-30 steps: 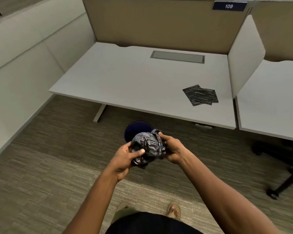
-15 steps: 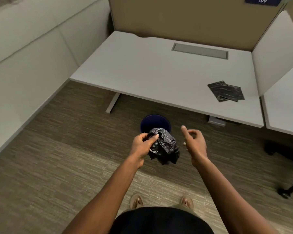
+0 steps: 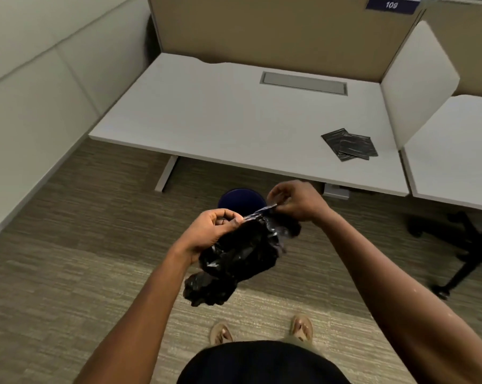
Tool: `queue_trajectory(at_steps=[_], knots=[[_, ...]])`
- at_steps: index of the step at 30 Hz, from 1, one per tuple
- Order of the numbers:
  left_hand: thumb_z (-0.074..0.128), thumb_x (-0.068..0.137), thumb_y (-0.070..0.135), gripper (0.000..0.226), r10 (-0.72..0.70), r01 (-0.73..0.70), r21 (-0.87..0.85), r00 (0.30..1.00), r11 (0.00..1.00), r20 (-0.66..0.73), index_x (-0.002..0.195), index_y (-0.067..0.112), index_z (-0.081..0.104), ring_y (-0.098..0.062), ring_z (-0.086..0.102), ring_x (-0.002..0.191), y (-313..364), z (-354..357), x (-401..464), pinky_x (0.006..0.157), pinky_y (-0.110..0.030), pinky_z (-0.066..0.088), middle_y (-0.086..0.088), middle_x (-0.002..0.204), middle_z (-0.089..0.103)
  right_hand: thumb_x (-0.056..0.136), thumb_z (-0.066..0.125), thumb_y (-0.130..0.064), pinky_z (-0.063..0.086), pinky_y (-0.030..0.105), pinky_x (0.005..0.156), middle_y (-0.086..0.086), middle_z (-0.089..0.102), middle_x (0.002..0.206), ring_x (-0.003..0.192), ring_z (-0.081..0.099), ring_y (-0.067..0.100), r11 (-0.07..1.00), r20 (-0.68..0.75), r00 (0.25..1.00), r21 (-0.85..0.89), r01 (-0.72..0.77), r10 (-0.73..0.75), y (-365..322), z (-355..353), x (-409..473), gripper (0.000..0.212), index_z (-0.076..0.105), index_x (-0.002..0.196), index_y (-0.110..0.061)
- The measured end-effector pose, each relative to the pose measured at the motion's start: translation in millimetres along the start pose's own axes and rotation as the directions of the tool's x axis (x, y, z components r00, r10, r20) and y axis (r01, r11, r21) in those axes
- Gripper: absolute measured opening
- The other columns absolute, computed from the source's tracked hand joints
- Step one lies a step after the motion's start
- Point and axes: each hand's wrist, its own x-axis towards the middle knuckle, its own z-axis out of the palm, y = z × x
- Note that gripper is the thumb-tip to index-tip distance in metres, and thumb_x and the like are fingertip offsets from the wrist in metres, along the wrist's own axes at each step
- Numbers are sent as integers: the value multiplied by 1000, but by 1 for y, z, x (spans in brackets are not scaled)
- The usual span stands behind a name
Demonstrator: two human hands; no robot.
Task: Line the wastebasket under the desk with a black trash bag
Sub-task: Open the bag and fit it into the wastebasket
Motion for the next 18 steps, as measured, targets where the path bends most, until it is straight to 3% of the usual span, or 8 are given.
queue_trajectory(at_steps=[2,5,9,11,12,13,15,18], knots=[[78,90,33,17,14,-14,16,1000,1000,-7,102,22,82,-18,75,91,-2,-1,3,80,-29,61,-14,97,80,84,83,-25,60,39,89,-7,77,109,100,71,13,986,-83,995,-163,43,-57,-13,1,7,30,73,112,-31],[70,96,23,13,65,-73,-45,984,996,-168,92,22,82,-14,74,83,-2,7,6,72,-27,59,-2,89,80,83,81,-36,49,33,86,2,65,124,111,62,23,955,-319,937,-292,46,-143,-23,22,3,49,63,128,-29],[66,99,23,15,51,-162,-178,860,971,-508,89,22,78,-16,67,82,-1,9,5,77,-34,59,-6,89,75,77,81,-61,48,35,94,2,53,130,115,52,17,999,-521,853,42,-22,40,-27,51,-27,66,51,130,-35],[63,101,25,14,32,-192,-207,802,959,-597,94,22,75,-18,64,81,-1,12,1,73,-32,58,-10,91,74,81,69,-74,51,33,83,0,53,116,100,54,14,984,-645,753,180,-20,133,-32,67,-49,60,49,118,-31],[61,102,26,14,27,-196,-213,793,957,-608,97,22,74,-18,64,81,-2,16,-1,73,-32,58,-11,93,74,84,59,-79,51,31,74,-2,56,106,89,55,12,979,-647,751,205,2,134,-35,77,-59,56,51,107,-29],[60,103,27,15,30,-193,-210,802,958,-597,99,22,74,-19,67,82,-4,22,-3,72,-31,58,-9,95,75,87,49,-83,48,28,67,-3,59,95,79,56,9,973,-592,798,230,31,115,-37,87,-66,58,54,96,-26],[59,103,29,17,55,-178,-202,866,963,-497,99,25,75,-16,73,85,-9,35,-6,72,-28,60,-4,95,78,88,41,-85,46,23,58,-3,68,80,66,62,6,918,-342,928,396,-2,149,-44,100,-72,68,66,84,-22],[60,102,28,19,73,-124,-158,953,980,-295,99,26,78,-16,77,93,-16,46,-8,81,-33,63,-4,97,81,96,55,-68,57,36,69,10,77,88,78,73,16,752,-82,956,638,-167,281,-47,98,-54,55,76,91,-18]])
